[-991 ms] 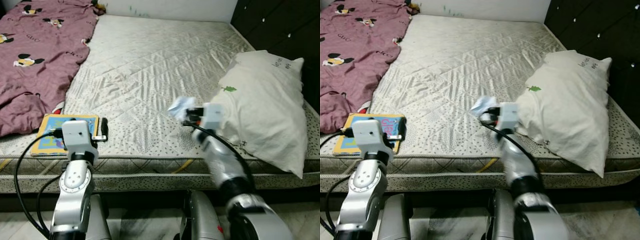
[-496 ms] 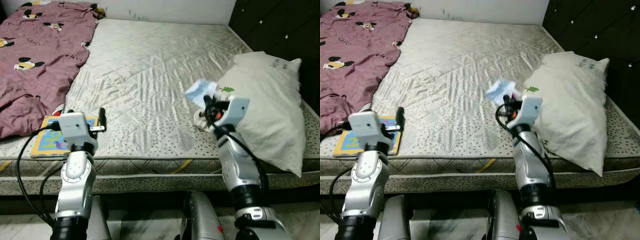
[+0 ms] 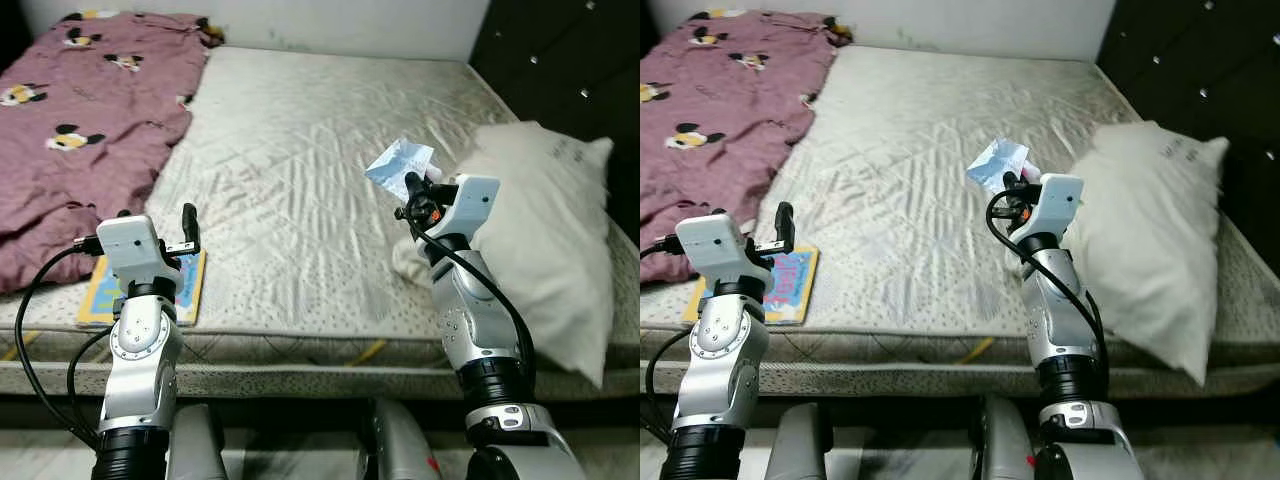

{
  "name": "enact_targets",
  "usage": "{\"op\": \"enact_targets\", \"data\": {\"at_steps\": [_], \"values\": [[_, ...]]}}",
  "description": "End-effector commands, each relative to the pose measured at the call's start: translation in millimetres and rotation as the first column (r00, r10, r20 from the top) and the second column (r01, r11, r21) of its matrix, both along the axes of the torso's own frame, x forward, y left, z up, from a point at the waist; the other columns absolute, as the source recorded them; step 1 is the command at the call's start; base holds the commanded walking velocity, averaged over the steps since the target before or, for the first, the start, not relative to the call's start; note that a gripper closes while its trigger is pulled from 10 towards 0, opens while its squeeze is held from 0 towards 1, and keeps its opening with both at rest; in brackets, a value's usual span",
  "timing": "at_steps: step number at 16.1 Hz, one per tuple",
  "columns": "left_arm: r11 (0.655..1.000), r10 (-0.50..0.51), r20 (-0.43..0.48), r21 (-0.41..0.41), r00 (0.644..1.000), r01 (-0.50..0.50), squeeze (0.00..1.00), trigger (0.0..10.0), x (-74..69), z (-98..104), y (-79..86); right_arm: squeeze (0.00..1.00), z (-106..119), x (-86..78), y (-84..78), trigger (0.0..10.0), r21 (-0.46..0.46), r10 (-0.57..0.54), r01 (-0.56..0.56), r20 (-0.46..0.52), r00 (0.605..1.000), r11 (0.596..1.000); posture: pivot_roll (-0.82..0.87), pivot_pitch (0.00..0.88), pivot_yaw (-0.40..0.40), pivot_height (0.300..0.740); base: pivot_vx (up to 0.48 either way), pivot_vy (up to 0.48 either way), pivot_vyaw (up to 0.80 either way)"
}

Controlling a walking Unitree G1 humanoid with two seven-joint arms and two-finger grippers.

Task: Clean up the room

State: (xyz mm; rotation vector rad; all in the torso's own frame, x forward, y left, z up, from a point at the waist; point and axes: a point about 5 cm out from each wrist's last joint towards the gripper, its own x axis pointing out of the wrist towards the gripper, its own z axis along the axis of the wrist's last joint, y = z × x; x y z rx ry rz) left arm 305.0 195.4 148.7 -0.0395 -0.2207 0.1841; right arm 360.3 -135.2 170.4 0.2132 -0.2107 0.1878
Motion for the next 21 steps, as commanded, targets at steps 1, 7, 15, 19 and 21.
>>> {"op": "enact_targets", "data": {"at_steps": [1,7,15,19,21], "values": [[1.000,-0.009,-0.002,0.013,1.000,0.009,0.00,10.0,-2.0,-1.5,-0.5,0.00,4.0,-1.3,-2.1,10.0,-0.009,-0.011,0.011,0.016,1.000,1.000,0.02,0.000,-0.062,0.644,0.000,0.000,0.00],[0.999,-0.032,-0.035,0.036,0.999,0.033,0.00,10.0,-3.6,-4.4,4.7,0.00,-5.2,-13.8,-7.0,10.0,-0.043,-0.041,0.041,0.001,0.999,0.998,-0.01,0.000,-0.042,0.716,0.000,0.000,0.00],[0.998,-0.036,-0.111,0.051,0.993,0.042,0.00,10.0,-32.5,-16.3,6.4,0.00,-30.2,-42.8,-11.4,10.0,-0.120,-0.103,0.092,-0.088,0.991,0.989,0.01,0.037,-0.051,0.740,0.000,0.000,0.00],[0.997,-0.060,-0.113,0.037,0.992,0.065,0.00,10.0,-33.4,-13.5,-0.2,0.00,-33.5,-46.7,-14.9,10.0,-0.118,-0.144,0.130,-0.122,0.982,0.984,0.00,0.056,-0.046,0.740,0.000,0.000,0.00],[0.998,-0.064,-0.120,0.010,0.991,0.066,0.00,10.0,-34.0,-13.0,-1.0,0.00,-36.9,-48.8,-16.6,10.0,-0.104,-0.171,0.155,-0.164,0.972,0.982,0.00,0.065,-0.045,0.740,0.000,0.000,-0.27]]}}
